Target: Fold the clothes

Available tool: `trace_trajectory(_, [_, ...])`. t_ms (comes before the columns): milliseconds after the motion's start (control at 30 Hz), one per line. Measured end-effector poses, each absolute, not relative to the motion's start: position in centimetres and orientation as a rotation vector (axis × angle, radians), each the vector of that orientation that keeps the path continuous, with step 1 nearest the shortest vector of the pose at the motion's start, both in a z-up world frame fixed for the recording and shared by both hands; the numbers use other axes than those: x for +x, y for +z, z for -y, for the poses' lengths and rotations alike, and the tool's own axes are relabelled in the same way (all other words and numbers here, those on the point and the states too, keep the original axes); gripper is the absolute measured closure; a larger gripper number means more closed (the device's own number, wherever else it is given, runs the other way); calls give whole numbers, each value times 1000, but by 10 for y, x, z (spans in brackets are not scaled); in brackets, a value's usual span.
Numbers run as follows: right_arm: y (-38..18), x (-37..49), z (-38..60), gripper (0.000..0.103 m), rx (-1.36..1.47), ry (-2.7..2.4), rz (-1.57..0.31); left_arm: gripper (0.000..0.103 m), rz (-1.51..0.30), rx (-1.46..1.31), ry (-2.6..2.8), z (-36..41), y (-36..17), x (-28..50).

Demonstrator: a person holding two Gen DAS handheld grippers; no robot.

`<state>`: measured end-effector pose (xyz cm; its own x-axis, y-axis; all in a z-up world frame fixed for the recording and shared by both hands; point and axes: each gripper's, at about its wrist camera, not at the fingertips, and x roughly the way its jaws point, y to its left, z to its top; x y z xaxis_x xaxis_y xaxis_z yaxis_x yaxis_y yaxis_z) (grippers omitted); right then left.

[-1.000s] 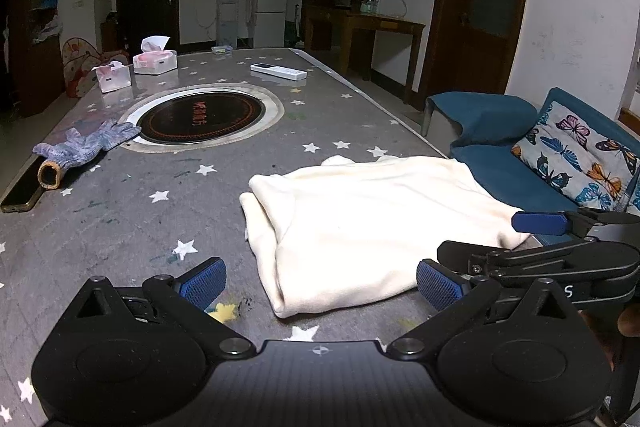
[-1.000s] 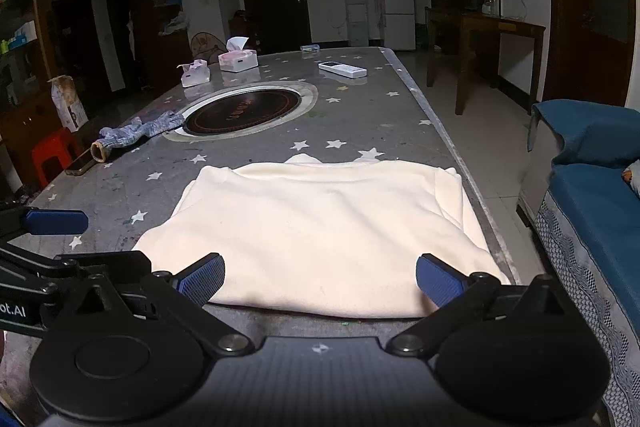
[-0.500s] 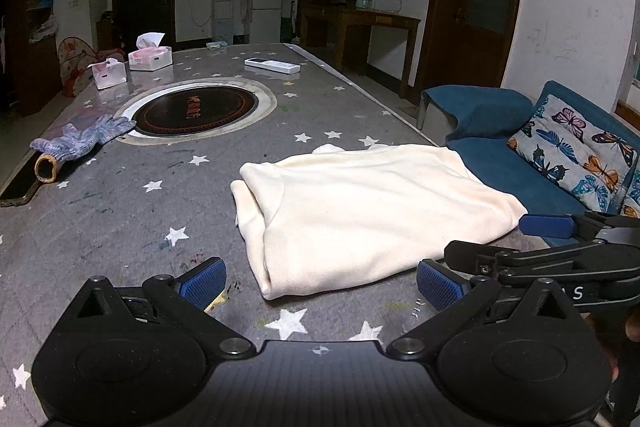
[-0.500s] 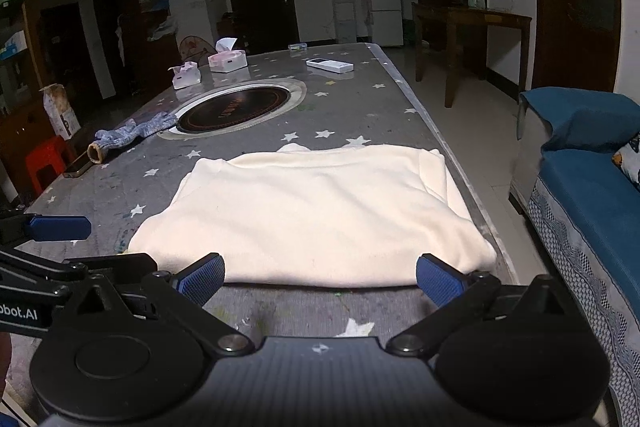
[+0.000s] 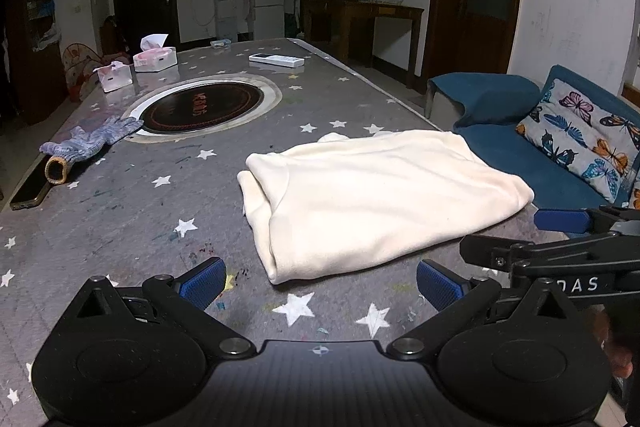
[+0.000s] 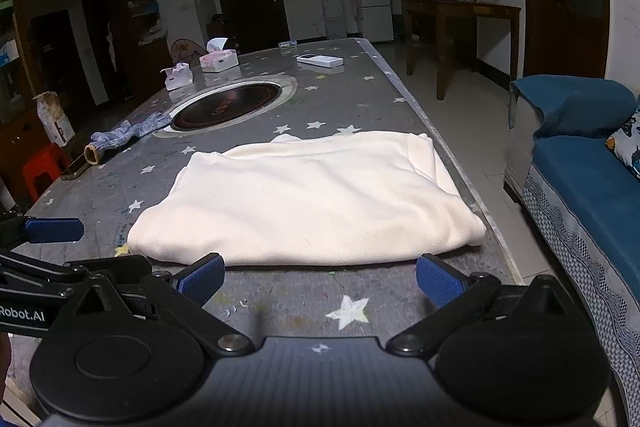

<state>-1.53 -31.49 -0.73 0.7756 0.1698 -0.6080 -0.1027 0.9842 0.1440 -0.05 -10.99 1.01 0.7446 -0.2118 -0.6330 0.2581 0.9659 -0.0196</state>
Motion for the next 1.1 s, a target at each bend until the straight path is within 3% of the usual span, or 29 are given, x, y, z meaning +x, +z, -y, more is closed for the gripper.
trace_trajectory(1100, [-8, -23, 314, 0, 103, 140, -673, 0, -701, 100, -239, 110, 8, -11])
